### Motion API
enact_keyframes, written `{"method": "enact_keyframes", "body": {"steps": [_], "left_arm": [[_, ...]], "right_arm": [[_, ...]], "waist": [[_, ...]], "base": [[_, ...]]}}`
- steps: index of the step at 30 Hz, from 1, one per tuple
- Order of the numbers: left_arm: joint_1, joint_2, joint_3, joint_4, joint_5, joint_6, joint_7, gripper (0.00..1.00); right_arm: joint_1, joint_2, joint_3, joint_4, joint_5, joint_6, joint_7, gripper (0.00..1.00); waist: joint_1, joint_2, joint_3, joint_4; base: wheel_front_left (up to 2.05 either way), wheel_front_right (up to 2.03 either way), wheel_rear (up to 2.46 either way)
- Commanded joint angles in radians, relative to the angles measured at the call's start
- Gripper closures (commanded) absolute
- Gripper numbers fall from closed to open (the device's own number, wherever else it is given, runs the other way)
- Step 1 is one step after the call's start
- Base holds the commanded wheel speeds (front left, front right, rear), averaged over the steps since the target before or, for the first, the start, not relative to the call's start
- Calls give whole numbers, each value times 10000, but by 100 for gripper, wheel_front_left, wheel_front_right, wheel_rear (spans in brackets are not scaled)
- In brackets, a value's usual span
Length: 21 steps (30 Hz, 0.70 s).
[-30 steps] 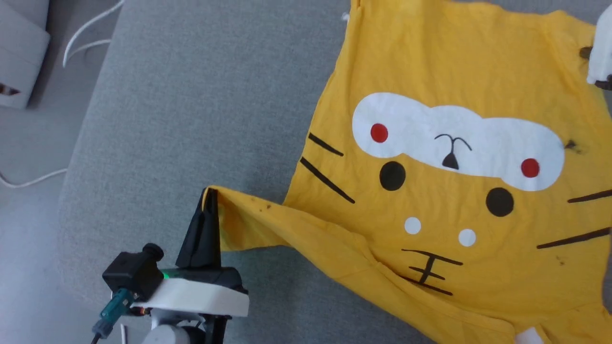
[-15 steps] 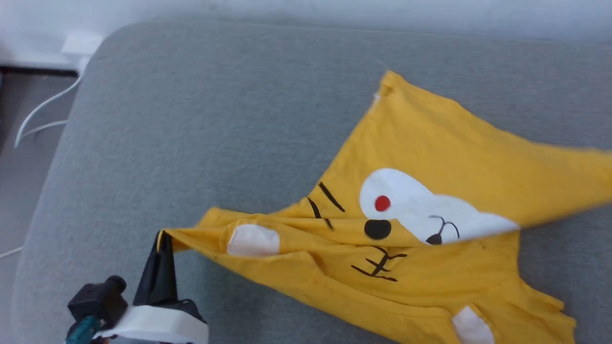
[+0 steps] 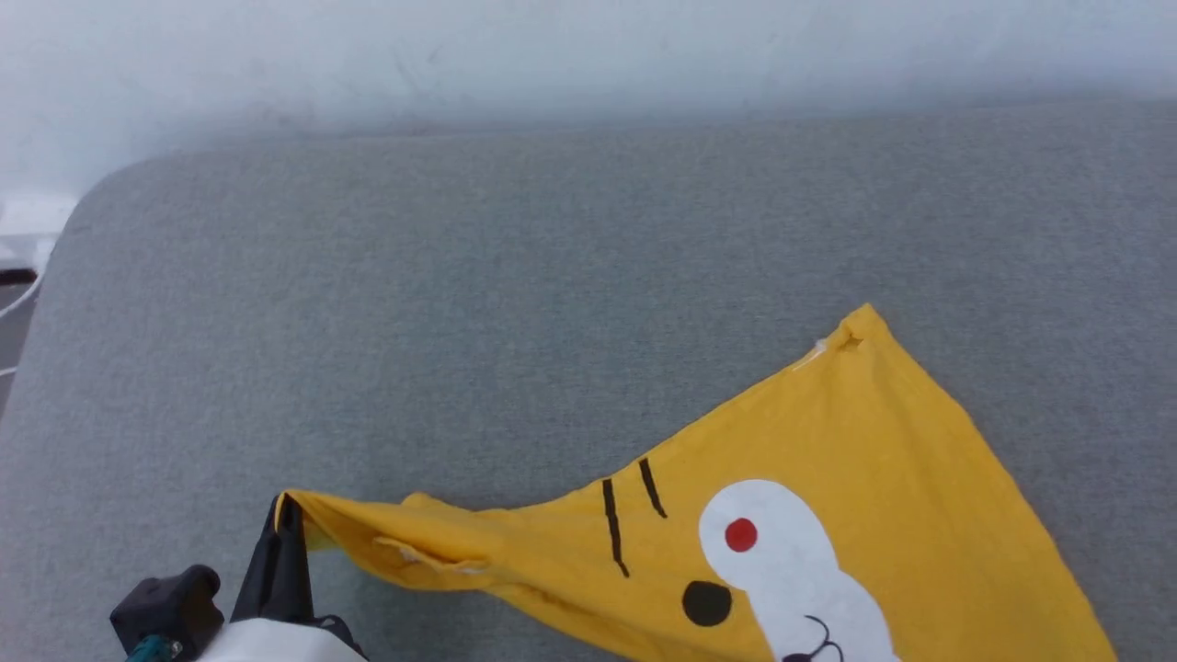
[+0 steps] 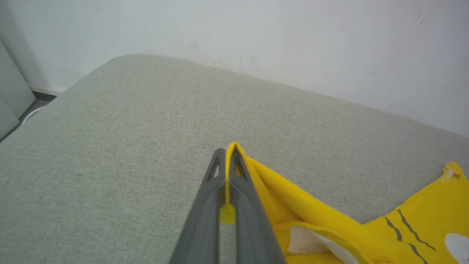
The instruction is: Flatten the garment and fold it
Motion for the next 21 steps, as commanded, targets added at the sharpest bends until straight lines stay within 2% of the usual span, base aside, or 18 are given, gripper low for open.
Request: {"method": "enact_keyframes", "body": {"steps": [1,2,6,11,14,18,21], "left_arm": [[77,72,33,-47,-17,109,39,100],[83,72,24,-56,-20,124,62,100],[25,64,-34,-138,-8,162,130,100],[-162,22,-164,-245,27,166,192,100],[-312,-49,-249,-343,41,158,173,100],[-482,-108,-361,-443,69,130,172,100],[-742,-149,-542,-512,120,23,185,100]], "right_arm": [[115,549,-4,-139,51,-9,-767,0],[122,795,1,-79,122,-9,-1086,0],[-383,1072,41,43,71,-9,-2749,0],[-1903,889,193,449,-236,-9,-5212,0],[-3114,523,810,1134,-199,-9,-6218,0],[-4257,58,1725,2067,-177,-9,-6337,0],[-5461,-397,2705,3036,-37,-9,-5770,0]], "waist": [[3,0,-71,-224],[3,0,-42,-249],[3,0,73,-303],[3,0,171,-261],[3,0,297,-202],[3,0,482,-110],[3,0,689,61]], "base": [[0,0,0],[0,0,0],[0,0,0],[0,0,0],[0,0,0],[0,0,0],[0,0,0]]}}
